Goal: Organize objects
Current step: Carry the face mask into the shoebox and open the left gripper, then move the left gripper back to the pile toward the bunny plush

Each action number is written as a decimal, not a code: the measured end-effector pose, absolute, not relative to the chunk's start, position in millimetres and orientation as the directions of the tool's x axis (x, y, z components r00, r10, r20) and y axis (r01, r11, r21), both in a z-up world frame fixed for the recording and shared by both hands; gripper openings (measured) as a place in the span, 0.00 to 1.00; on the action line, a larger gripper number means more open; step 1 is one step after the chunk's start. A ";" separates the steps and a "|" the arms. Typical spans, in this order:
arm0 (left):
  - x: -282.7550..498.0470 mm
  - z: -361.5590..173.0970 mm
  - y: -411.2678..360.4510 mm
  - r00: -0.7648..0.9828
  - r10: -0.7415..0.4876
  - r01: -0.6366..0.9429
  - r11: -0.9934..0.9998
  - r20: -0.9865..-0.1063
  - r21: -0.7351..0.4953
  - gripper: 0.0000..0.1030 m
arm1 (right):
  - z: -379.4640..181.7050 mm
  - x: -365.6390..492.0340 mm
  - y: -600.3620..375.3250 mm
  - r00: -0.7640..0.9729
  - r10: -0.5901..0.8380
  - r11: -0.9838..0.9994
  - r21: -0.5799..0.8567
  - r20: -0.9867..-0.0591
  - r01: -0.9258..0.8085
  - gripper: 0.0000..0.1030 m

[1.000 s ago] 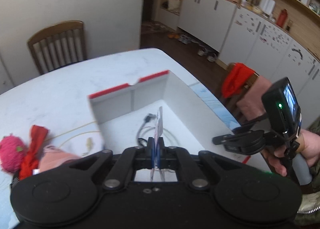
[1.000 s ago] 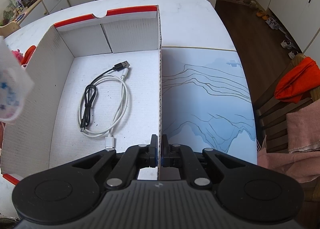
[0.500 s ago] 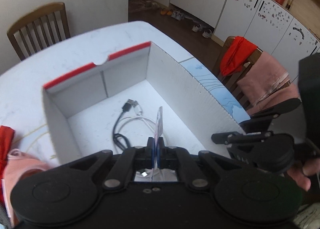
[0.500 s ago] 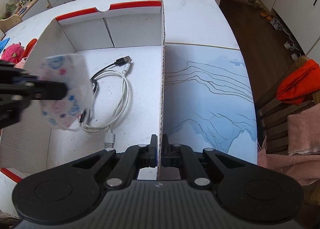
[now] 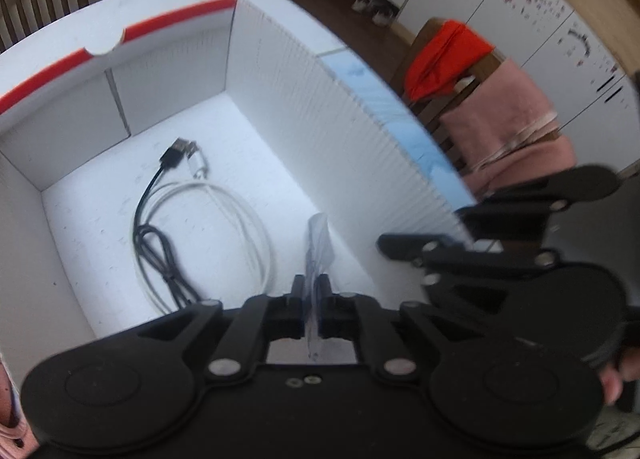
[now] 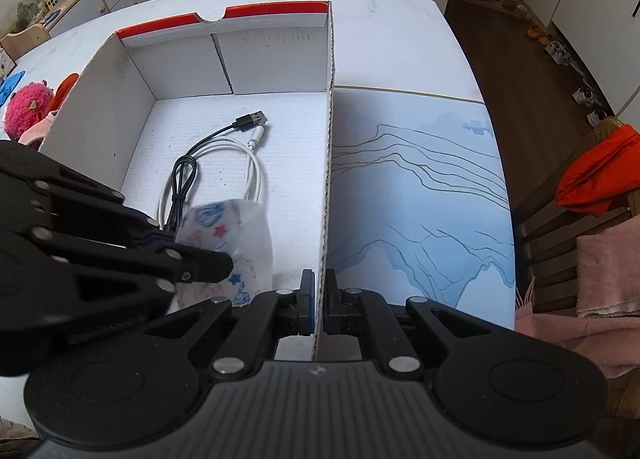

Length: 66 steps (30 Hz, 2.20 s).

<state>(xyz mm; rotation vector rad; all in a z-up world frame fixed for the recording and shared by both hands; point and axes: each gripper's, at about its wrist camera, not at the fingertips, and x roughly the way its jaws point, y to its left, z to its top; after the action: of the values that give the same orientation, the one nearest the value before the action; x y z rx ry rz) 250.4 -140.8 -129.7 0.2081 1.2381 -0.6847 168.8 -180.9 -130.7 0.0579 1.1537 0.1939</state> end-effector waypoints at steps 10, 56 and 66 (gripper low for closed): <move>251.1 -136.5 -134.0 0.191 -0.292 0.577 0.806 -0.937 -0.134 0.28 | -130.6 169.7 -179.4 0.388 0.178 0.982 0.140 -0.904 -0.125 0.03; 189.3 -26.9 -4.2 0.595 -0.225 0.347 0.938 -0.771 -0.005 0.99 | -130.4 168.9 -180.2 0.393 0.175 0.983 0.140 -0.903 -0.115 0.03; 179.3 -45.0 75.5 0.618 -0.020 0.180 0.977 -0.786 0.117 0.99 | -130.4 169.5 -179.8 0.387 0.172 0.984 0.137 -0.906 -0.116 0.03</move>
<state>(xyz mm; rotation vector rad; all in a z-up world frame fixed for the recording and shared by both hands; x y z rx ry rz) 179.3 75.5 -45.0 0.1918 0.8989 -0.1161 169.5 -179.8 -130.4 0.0537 1.1589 0.1832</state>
